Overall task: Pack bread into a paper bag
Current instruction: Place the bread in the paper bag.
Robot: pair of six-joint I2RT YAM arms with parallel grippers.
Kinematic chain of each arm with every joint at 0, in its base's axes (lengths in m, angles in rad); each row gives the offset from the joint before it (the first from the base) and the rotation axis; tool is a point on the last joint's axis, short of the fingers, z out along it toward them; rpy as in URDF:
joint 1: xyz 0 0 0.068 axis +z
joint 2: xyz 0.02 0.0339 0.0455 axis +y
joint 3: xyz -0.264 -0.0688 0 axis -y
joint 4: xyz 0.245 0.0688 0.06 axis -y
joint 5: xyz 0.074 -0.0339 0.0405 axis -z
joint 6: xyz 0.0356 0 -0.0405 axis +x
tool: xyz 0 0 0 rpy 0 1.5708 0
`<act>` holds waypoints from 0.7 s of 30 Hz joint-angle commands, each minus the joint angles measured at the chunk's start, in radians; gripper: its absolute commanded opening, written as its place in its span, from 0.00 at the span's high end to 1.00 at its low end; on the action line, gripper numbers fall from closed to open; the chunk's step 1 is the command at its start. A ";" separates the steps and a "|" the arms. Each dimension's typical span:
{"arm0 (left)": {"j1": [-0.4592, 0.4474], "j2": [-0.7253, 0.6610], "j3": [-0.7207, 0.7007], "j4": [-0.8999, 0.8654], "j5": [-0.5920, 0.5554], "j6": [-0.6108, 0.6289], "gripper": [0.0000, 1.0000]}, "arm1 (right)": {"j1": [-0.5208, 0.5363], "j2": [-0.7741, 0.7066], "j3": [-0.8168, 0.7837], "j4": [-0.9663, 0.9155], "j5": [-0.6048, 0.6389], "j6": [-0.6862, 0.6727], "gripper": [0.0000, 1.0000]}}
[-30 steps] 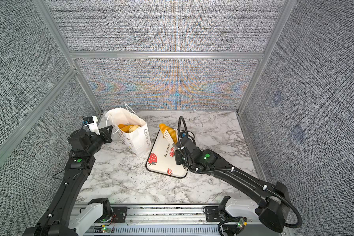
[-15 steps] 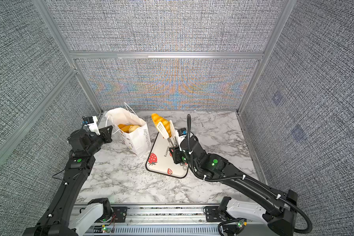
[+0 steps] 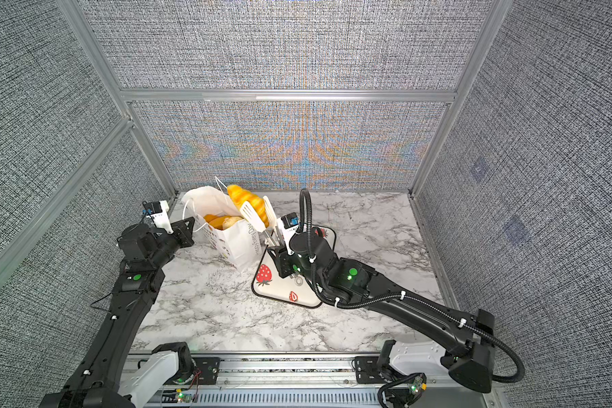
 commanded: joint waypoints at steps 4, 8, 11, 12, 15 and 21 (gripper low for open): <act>0.001 0.003 -0.002 0.014 -0.010 0.011 1.00 | 0.018 0.082 0.091 0.106 -0.040 -0.042 0.61; 0.000 0.005 -0.002 0.014 -0.009 0.010 1.00 | 0.018 0.143 0.160 0.100 -0.060 -0.050 0.60; 0.000 0.005 -0.003 0.014 -0.012 0.011 1.00 | 0.020 0.196 0.223 0.066 -0.068 -0.054 0.60; 0.001 0.004 -0.002 0.014 -0.012 0.011 1.00 | 0.020 0.210 0.240 0.064 -0.074 -0.054 0.61; 0.001 0.005 -0.003 0.014 -0.012 0.011 1.00 | 0.020 0.257 0.292 0.046 -0.091 -0.057 0.60; 0.001 0.003 -0.003 0.011 -0.014 0.012 1.00 | 0.020 0.331 0.372 0.025 -0.100 -0.055 0.60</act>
